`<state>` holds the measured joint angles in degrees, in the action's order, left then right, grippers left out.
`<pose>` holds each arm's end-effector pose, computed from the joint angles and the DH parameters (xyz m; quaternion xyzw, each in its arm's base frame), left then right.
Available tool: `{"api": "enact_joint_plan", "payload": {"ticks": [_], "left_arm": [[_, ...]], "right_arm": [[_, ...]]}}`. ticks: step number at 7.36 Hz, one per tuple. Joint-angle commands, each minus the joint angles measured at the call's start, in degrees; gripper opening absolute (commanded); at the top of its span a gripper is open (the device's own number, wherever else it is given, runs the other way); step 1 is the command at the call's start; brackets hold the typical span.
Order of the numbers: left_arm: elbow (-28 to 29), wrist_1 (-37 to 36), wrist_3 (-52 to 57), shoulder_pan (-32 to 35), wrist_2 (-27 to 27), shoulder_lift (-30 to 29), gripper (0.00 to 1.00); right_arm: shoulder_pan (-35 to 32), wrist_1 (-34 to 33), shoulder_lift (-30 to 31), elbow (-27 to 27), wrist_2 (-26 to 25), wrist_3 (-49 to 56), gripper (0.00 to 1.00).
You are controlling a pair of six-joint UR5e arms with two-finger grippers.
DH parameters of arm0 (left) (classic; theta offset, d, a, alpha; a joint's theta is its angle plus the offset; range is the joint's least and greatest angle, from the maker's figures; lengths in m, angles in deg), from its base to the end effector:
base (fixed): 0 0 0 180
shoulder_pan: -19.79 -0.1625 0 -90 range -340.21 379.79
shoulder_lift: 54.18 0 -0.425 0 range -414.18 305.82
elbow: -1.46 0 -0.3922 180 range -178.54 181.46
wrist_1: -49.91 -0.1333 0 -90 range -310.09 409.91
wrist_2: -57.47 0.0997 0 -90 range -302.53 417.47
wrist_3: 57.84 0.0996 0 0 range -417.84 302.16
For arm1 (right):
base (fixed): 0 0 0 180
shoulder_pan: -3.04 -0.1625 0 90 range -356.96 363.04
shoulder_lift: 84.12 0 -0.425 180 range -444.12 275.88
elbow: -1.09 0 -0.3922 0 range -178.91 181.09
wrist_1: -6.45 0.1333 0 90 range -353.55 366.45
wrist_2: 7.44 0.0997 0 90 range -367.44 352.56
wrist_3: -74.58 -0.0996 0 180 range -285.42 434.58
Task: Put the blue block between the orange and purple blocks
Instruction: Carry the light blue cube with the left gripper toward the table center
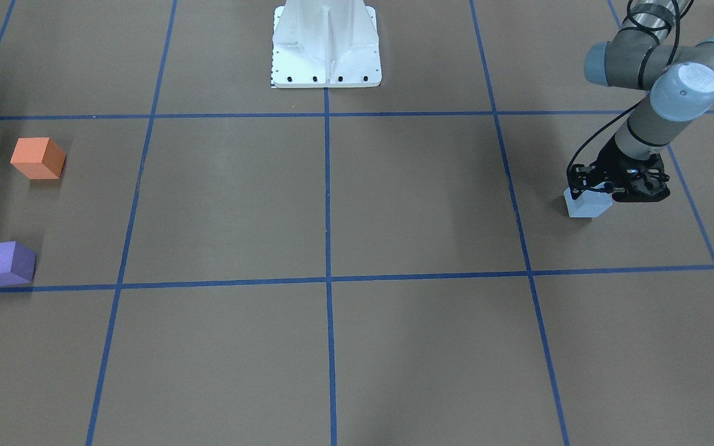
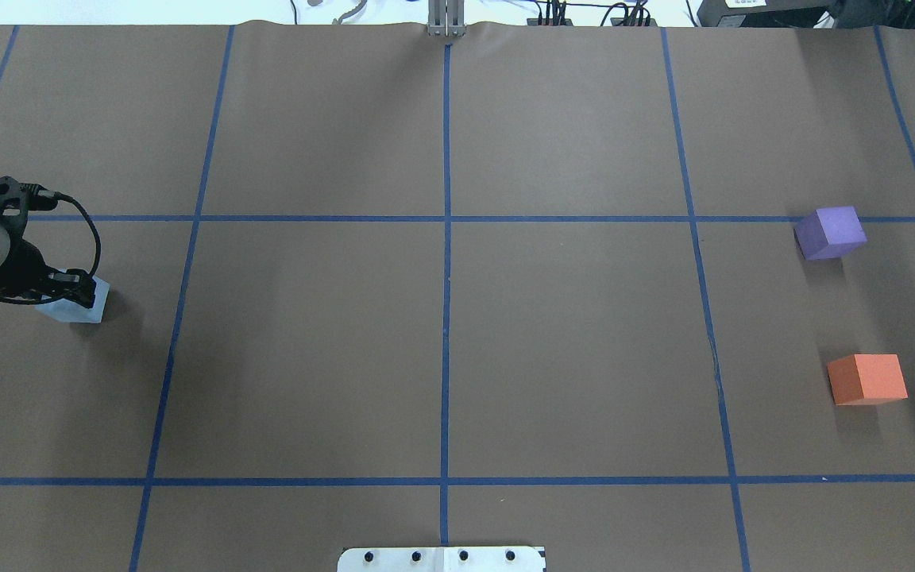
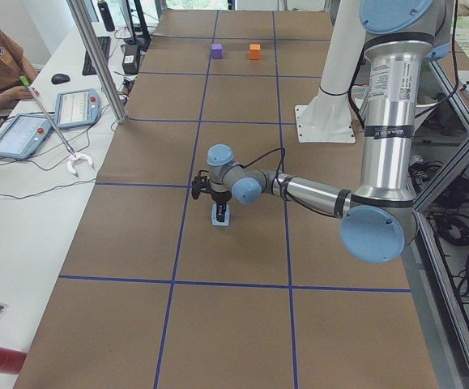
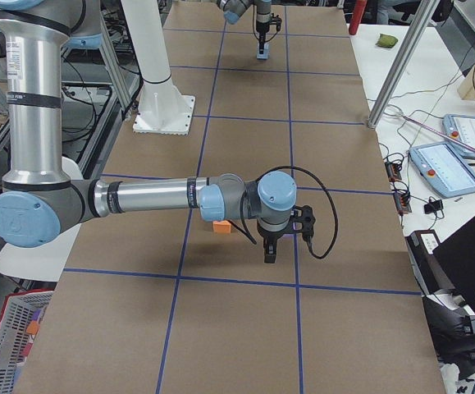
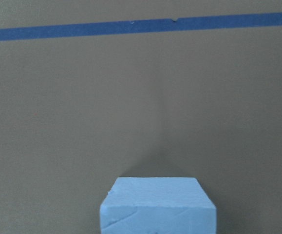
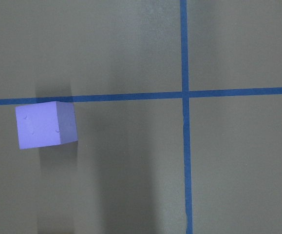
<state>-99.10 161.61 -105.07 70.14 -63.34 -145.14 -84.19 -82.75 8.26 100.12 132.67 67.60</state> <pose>0.2695 -0.4542 0.5261 0.0251 0.3743 0.0147 0.9268 0.0337 -0.4812 0.5921 0.0227 -0.4261 0.0057 0.9044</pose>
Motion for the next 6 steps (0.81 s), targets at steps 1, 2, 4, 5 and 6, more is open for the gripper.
{"api": "enact_joint_plan", "payload": {"ticks": [1, 2, 4, 5, 6], "left_arm": [[-10.1, -14.0, 0.0, 1.3, -2.8, -3.5, 0.00], [-13.2, -24.4, -0.1, 1.5, -2.8, -10.2, 0.00], [-11.3, -35.0, -1.0, 0.5, -2.8, -25.5, 0.00], [-8.2, -36.3, -1.3, -0.6, -2.8, -30.7, 0.00], [-3.3, -36.2, -6.6, -1.5, -2.8, -36.8, 0.00]], "right_arm": [[0.1, -0.2, -1.3, 0.6, 0.1, -0.9, 1.00], [0.2, 0.3, -0.9, 0.1, 0.2, -1.6, 1.00], [0.5, 0.4, -1.4, 0.6, 0.2, -3.7, 1.00], [1.0, 0.3, -2.9, 2.2, 0.1, -6.1, 1.00], [1.8, -0.4, -5.3, 4.7, 0.6, -11.5, 1.00]]}}
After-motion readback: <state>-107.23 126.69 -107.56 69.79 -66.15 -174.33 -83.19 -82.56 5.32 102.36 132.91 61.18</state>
